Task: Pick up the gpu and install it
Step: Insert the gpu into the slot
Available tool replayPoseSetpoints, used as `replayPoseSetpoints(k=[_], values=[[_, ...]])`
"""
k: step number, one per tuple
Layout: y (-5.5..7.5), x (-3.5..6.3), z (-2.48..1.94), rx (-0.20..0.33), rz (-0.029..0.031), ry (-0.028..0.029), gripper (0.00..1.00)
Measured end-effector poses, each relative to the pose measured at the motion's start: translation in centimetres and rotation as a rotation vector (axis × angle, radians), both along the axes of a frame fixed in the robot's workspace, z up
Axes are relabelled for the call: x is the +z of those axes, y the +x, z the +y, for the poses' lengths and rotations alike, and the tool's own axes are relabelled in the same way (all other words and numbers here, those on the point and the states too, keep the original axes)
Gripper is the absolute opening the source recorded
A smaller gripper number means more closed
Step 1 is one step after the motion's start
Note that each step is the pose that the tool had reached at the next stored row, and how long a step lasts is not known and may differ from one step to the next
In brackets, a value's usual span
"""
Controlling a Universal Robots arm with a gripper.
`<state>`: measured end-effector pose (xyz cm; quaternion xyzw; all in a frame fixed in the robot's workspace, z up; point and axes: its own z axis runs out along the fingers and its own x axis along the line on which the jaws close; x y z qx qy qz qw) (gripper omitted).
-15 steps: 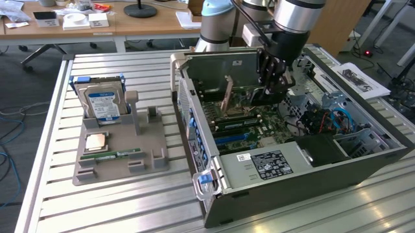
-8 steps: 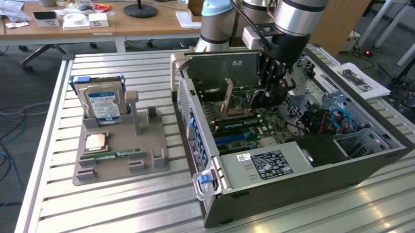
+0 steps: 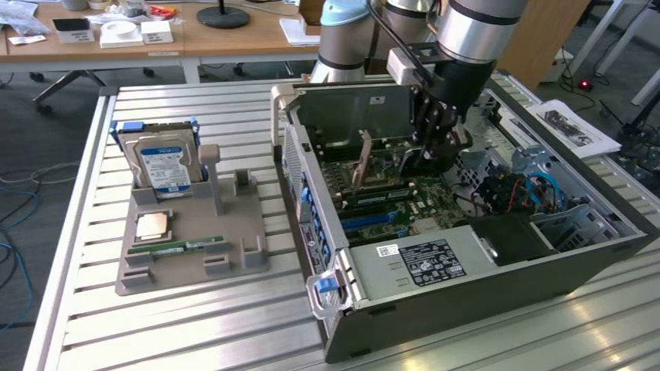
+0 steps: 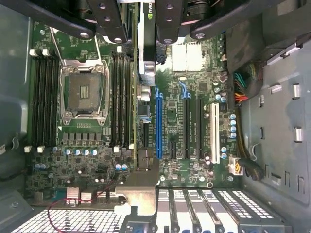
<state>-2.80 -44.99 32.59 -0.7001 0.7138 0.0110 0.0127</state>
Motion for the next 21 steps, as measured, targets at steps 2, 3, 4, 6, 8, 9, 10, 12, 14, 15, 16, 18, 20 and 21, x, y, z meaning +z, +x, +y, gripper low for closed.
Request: replayPoseSetpoints(k=[2, 3, 4, 6, 8, 9, 10, 12, 14, 15, 16, 18, 20, 21], values=[[0.0, -0.19, -0.02, 0.0, 0.0, -0.0001, 0.27], [-0.1, -0.29, -0.02, 0.0, 0.0001, -0.0002, 0.27], [-0.1, -0.41, -0.03, 0.0, 0.0, -0.0002, 0.27], [-0.1, -0.65, -0.03, 0.001, 0.0, -0.0002, 0.27], [-0.2, -0.9, -0.03, 0.001, 0.0001, -0.0002, 0.27], [-0.2, -1.04, -0.03, 0.002, 0.0001, -0.0001, 0.27], [-0.2, -1.17, -0.03, 0.002, 0.0001, -0.0003, 0.27], [-0.3, -1.43, -0.03, 0.002, 0.0, 0.0, 0.27], [-0.3, -1.67, -0.03, 0.003, 0.0001, -0.0002, 0.27], [-0.3, -1.78, -0.04, 0.003, 0.0, -0.0001, 0.27], [-0.3, -1.83, -0.04, 0.003, 0.0001, -0.0002, 0.27], [-0.3, -1.86, -0.04, 0.004, 0.0002, -0.0005, 0.27], [-0.4, -1.92, -0.04, 0.004, 0.0001, -0.0002, 0.27], [-0.5, -1.94, -0.04, 0.004, 0.0, -0.0003, 0.27]])
